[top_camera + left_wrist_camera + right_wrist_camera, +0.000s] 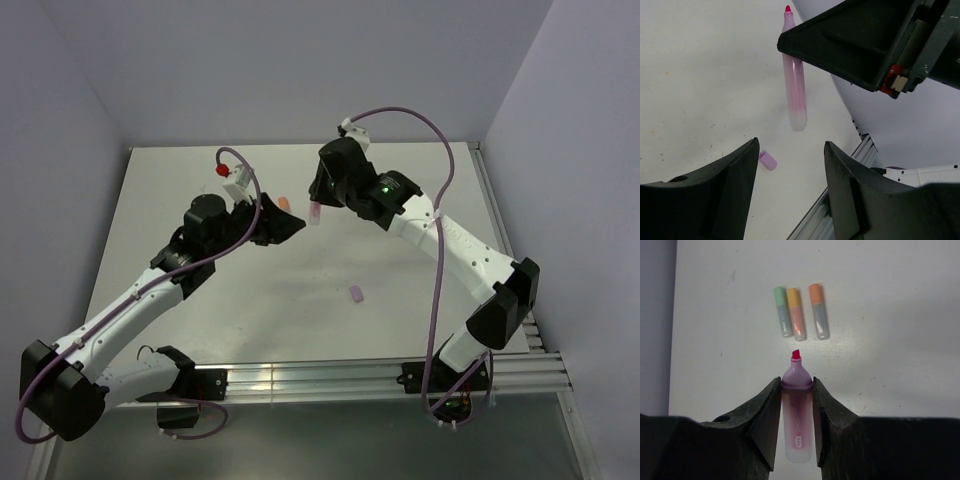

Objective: Insert the pens into the pen caps

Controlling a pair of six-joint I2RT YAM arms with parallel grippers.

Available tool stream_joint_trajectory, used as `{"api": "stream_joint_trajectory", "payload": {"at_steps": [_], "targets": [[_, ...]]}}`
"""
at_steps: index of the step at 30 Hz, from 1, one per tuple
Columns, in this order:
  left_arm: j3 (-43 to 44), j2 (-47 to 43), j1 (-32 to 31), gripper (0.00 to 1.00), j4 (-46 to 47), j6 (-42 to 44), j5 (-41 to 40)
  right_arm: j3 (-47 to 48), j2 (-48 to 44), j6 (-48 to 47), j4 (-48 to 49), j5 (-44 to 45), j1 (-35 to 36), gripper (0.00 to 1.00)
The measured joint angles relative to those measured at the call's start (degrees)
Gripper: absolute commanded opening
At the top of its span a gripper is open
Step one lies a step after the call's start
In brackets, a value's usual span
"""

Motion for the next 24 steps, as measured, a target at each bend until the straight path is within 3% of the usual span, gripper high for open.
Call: {"api": "stream_joint_trajectory", "payload": {"at_steps": [16, 24], "targets": [[-0.7, 2.5, -0.2, 0.58, 2.3, -1.1, -0.1, 4.8, 1.4, 0.5, -0.5, 0.1, 6.2, 0.0], [-0.7, 2.6, -0.2, 0.47, 2.7, -1.5, -0.1, 4.8, 1.5, 1.1, -0.5, 0.1, 7.6, 0.0]]}}
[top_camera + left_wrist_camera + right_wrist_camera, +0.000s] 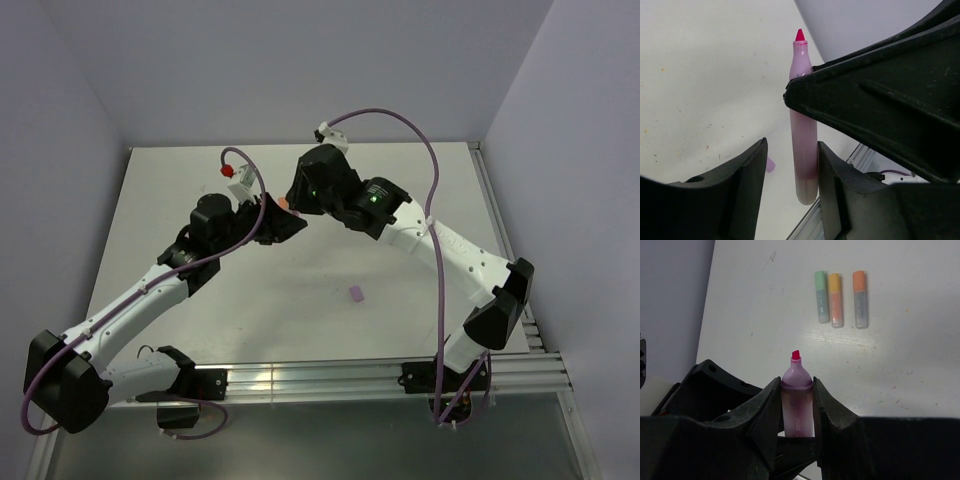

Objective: Insert the pens into the pen caps

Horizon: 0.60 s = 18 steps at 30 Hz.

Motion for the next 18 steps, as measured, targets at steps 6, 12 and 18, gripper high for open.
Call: {"api": "stream_joint_trajectory", "payload": {"at_steps": [6, 12, 18], "targets": [[-0.3, 0.0, 0.0, 0.37, 0.4, -0.6, 0.0, 0.0, 0.7, 0.2, 0.0, 0.2, 0.5, 0.0], [-0.3, 0.0, -0.1, 0.04, 0.8, -1.2, 0.1, -0.1, 1.0, 0.5, 0.1, 0.7, 0.9, 0.0], [-0.3, 0.0, -0.1, 0.0, 0.7, -1.0, 0.3, -0.3, 1.0, 0.6, 0.3, 1.4, 1.2, 0.15]]}}
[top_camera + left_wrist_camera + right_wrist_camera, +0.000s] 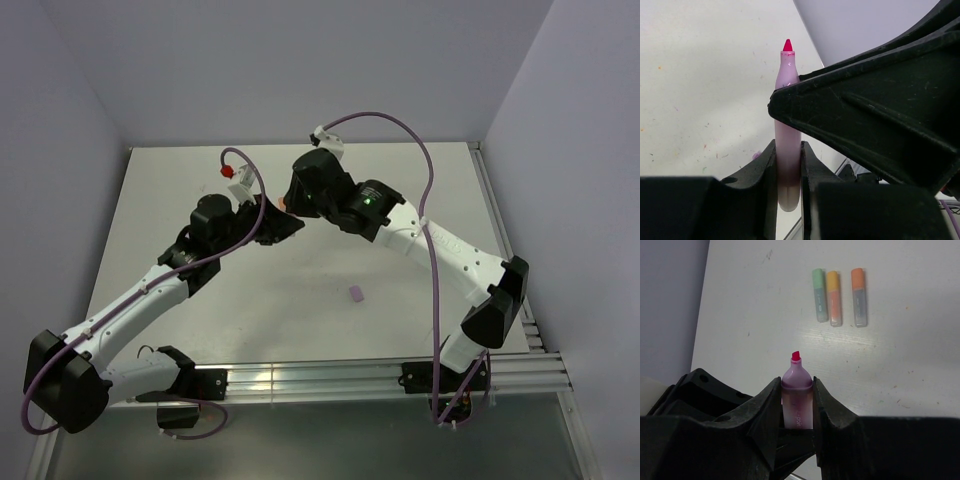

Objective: Insert the pens into the pen caps

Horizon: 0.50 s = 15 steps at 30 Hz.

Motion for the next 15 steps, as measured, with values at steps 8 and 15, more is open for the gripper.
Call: {"api": "stream_joint_trajectory", "payload": {"at_steps": [8, 15], "targets": [[0.3, 0.1, 0.0, 0.0, -1.5, 1.4, 1.7, -0.1, -0.7, -1.2, -0.6, 2.6, 0.5, 0.45], [0.4, 0.3, 0.0, 0.0, -6.6, 4.2, 4.4, -2.1, -7.8, -4.0, -0.3, 5.0, -2.6, 0.53]]}}
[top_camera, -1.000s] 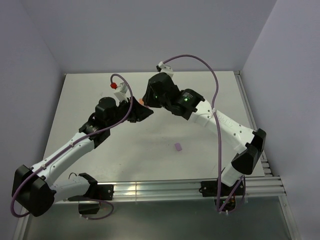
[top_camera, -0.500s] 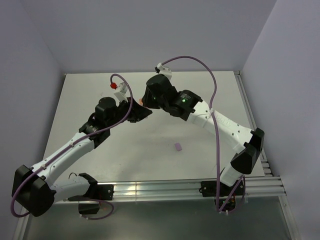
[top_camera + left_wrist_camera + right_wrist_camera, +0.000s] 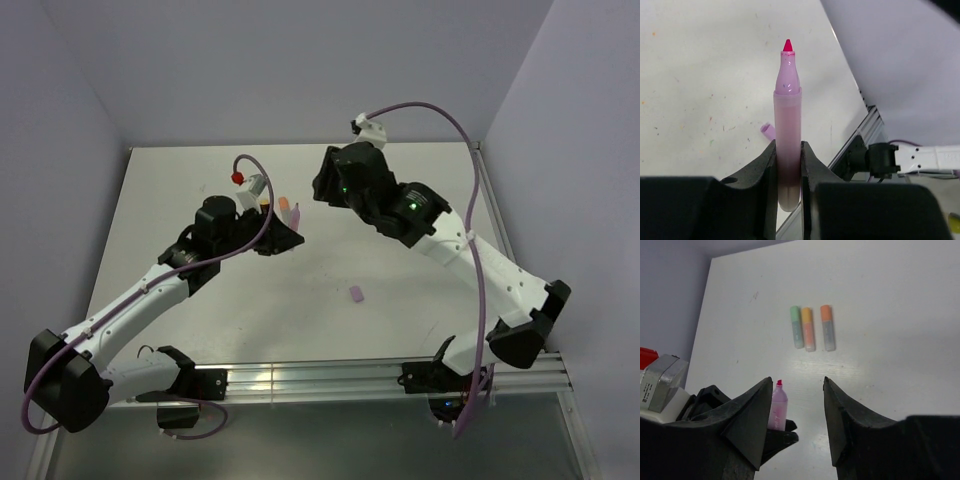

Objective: Insert the pens into the pen caps

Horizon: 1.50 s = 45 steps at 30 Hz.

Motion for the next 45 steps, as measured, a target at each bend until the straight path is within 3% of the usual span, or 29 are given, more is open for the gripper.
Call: {"api": "stream_joint_trajectory", "payload": {"at_steps": [4, 8, 16, 18, 22, 27, 45], "targets": [[0.1, -0.4, 0.0, 0.0, -3.9, 2.8, 1.9, -5.6, -6.5, -1.1, 0.0, 1.2, -1.9, 0.54], [1.7, -0.7, 0.0, 0.0, -8.1, 5.6, 3.3, -17.4, -11.9, -1.6, 0.6, 0.5, -2.6, 0.52], [2.4, -4.6, 0.8, 0.0, -9.6, 8.0, 4.7, -41.2, -12.9, -0.9, -1.2, -4.9, -2.6, 0.47], [2.4, -4.9, 1.0, 0.0, -9.6, 8.2, 4.9, -43.1, -13.0, -0.5, -1.3, -5.7, -2.4, 0.43], [2.4, -4.9, 1.3, 0.0, -9.6, 8.1, 4.9, -45.2, -14.0, 0.7, -0.7, -7.9, -1.7, 0.16], [2.3, -4.9, 1.6, 0.0, -9.4, 8.1, 5.3, -46.6, -10.9, 3.8, 2.2, -9.6, 1.9, 0.01], [2.0, -5.0, 2.1, 0.0, -8.6, 8.1, 5.9, -50.2, 2.3, 10.3, 9.5, -10.6, 3.0, 0.0]]}}
